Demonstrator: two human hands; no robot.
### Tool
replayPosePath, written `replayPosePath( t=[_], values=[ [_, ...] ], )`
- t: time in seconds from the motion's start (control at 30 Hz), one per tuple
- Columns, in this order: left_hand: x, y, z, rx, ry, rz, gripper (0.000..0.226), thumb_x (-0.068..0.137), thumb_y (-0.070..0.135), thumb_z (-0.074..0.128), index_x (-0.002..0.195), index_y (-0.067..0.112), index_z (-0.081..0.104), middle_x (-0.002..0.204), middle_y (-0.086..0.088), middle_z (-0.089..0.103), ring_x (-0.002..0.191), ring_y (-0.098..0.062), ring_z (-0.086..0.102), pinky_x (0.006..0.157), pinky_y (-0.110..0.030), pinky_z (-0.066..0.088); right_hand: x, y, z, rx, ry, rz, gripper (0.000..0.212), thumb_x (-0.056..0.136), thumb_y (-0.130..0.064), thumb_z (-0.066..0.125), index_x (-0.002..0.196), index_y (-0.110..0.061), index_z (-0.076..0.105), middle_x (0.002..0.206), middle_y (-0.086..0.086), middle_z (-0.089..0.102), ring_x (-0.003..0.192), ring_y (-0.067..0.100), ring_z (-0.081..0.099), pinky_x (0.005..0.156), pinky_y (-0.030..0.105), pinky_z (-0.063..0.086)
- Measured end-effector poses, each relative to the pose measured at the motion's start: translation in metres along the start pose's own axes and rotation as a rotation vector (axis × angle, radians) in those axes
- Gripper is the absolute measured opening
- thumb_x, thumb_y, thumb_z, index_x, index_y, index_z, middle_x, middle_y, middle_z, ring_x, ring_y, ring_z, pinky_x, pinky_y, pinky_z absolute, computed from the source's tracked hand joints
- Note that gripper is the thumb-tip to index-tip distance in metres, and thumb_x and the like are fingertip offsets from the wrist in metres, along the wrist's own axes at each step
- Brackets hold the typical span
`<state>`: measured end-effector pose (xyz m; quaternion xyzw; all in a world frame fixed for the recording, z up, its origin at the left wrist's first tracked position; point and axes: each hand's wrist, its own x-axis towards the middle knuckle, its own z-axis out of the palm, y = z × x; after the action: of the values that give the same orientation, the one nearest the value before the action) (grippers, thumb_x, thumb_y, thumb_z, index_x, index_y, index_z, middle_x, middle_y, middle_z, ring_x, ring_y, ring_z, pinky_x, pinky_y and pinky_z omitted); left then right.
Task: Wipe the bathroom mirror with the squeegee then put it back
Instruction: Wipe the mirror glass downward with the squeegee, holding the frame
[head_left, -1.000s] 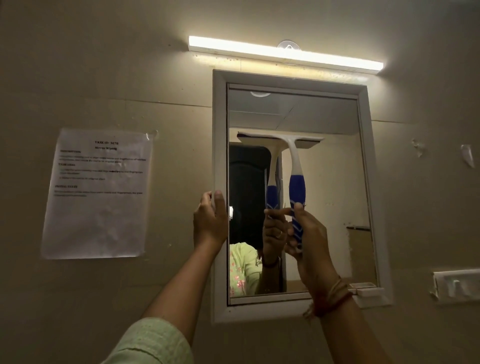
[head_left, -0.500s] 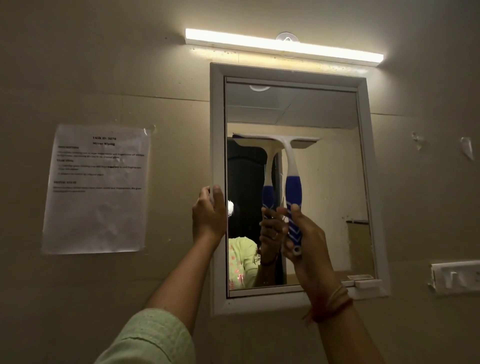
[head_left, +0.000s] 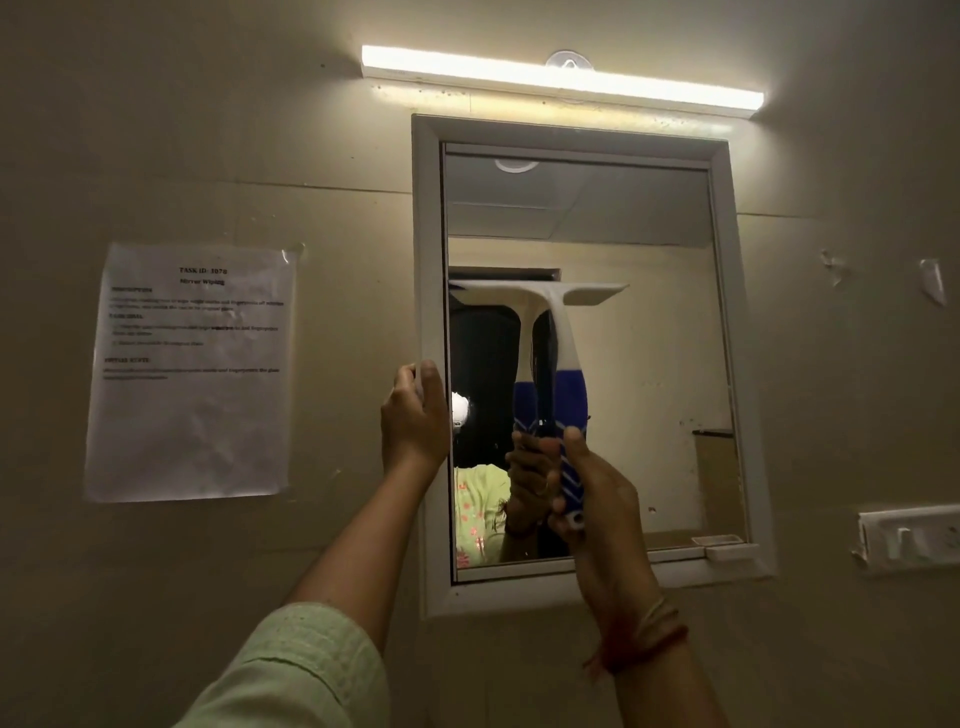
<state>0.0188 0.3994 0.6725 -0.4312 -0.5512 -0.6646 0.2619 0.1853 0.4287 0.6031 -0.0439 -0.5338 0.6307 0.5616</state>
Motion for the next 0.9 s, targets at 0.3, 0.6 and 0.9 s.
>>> replayPosePath(
  t=[0.3, 0.6, 0.9],
  values=[
    [-0.001, 0.002, -0.001, 0.016, 0.009, -0.002, 0.041, 0.097, 0.040, 0.025, 0.096, 0.008, 0.051, 0.075, 0.000, 0.050, 0.063, -0.002, 0.044, 0.051, -0.019, 0.029, -0.027, 0.037, -0.009, 0.091, 0.097, 0.162, 0.061, 0.057, -0.054, 0.069, 0.097, -0.007, 0.069, 0.066, 0.002, 0.064, 0.054, 0.011, 0.052, 0.050, 0.024, 0.039],
    [-0.001, 0.002, 0.000, 0.039, 0.029, 0.009, 0.035, 0.098, 0.039, 0.026, 0.088, 0.013, 0.047, 0.065, 0.012, 0.042, 0.060, 0.002, 0.040, 0.048, -0.006, 0.031, -0.007, 0.012, 0.000, 0.205, 0.057, 0.143, 0.070, 0.064, -0.047, 0.071, 0.113, 0.002, 0.060, 0.090, 0.017, 0.067, 0.055, 0.008, 0.053, 0.060, 0.024, 0.044],
    [-0.001, 0.001, 0.000, 0.038, 0.043, -0.005, 0.040, 0.098, 0.039, 0.027, 0.092, 0.008, 0.051, 0.064, 0.011, 0.042, 0.060, 0.002, 0.040, 0.049, -0.019, 0.025, -0.036, 0.041, -0.018, 0.232, 0.139, 0.238, 0.067, 0.057, -0.047, 0.073, 0.109, -0.005, 0.066, 0.116, 0.020, 0.065, 0.081, 0.020, 0.054, 0.045, 0.015, 0.043]
  ],
)
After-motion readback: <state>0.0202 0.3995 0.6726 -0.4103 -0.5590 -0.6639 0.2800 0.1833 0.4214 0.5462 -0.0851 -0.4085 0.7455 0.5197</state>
